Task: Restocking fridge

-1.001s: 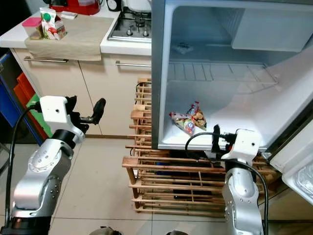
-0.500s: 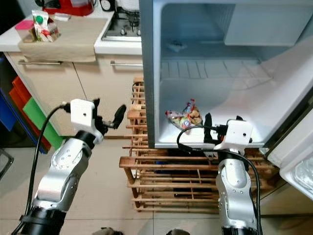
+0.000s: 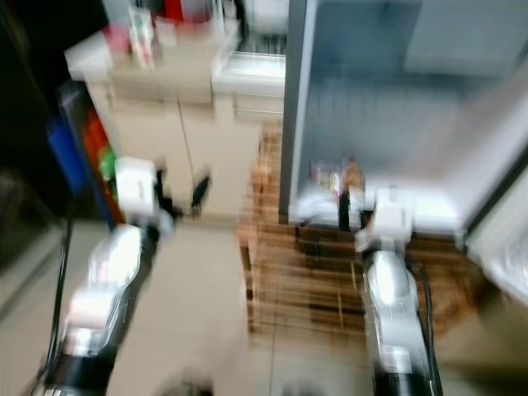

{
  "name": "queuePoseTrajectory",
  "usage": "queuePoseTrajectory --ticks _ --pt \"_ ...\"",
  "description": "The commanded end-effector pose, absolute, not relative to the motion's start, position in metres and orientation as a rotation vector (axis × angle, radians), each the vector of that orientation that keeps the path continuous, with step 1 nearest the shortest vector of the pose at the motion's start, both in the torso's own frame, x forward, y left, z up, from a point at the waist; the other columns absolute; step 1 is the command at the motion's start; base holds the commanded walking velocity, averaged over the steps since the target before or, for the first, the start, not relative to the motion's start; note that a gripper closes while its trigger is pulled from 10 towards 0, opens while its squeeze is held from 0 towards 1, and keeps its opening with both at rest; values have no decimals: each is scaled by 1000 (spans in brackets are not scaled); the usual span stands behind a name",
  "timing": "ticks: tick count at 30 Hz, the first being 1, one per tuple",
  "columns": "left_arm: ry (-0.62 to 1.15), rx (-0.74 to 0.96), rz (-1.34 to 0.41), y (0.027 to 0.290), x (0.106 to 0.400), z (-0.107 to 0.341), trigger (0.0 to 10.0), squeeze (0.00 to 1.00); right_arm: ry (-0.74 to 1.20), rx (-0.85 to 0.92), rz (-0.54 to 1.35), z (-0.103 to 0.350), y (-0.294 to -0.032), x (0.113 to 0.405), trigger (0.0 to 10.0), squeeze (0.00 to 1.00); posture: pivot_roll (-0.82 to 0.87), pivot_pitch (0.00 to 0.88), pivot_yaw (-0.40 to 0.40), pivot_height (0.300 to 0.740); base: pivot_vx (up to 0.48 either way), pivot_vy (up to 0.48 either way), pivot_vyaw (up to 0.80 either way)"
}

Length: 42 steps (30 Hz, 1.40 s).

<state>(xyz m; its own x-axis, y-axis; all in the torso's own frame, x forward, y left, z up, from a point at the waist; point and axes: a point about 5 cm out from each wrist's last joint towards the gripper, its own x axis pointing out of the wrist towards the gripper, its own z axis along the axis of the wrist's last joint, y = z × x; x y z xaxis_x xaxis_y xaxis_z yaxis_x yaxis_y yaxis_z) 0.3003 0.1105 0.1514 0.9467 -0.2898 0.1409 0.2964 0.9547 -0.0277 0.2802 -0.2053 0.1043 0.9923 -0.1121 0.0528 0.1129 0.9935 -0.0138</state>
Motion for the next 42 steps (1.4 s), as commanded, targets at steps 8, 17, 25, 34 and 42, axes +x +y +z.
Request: queuePoseTrajectory --ticks 8,17,25,34,42 --pt "-117 -36 -305 110 302 146 10000 0 -37 -7 -92 102 -204 280 10000 0 -83 0 20 740 -132 0 0" --pt "-111 -68 -359 103 301 145 10000 0 -30 -9 -79 102 -202 280 10000 0 -92 0 25 740 0 -29 0" --pt "-128 -80 -395 100 305 149 10000 0 -36 -10 -49 104 -195 287 10000 0 -86 0 31 740 30 -419 0" --pt "-128 -82 -413 97 303 148 10000 0 -33 -10 -41 102 -194 289 10000 0 -80 0 33 740 54 -415 0" --pt "-131 -97 -439 91 302 148 10000 0 -29 -24 -32 102 -196 287 10000 0 -101 0 28 740 60 -414 0"
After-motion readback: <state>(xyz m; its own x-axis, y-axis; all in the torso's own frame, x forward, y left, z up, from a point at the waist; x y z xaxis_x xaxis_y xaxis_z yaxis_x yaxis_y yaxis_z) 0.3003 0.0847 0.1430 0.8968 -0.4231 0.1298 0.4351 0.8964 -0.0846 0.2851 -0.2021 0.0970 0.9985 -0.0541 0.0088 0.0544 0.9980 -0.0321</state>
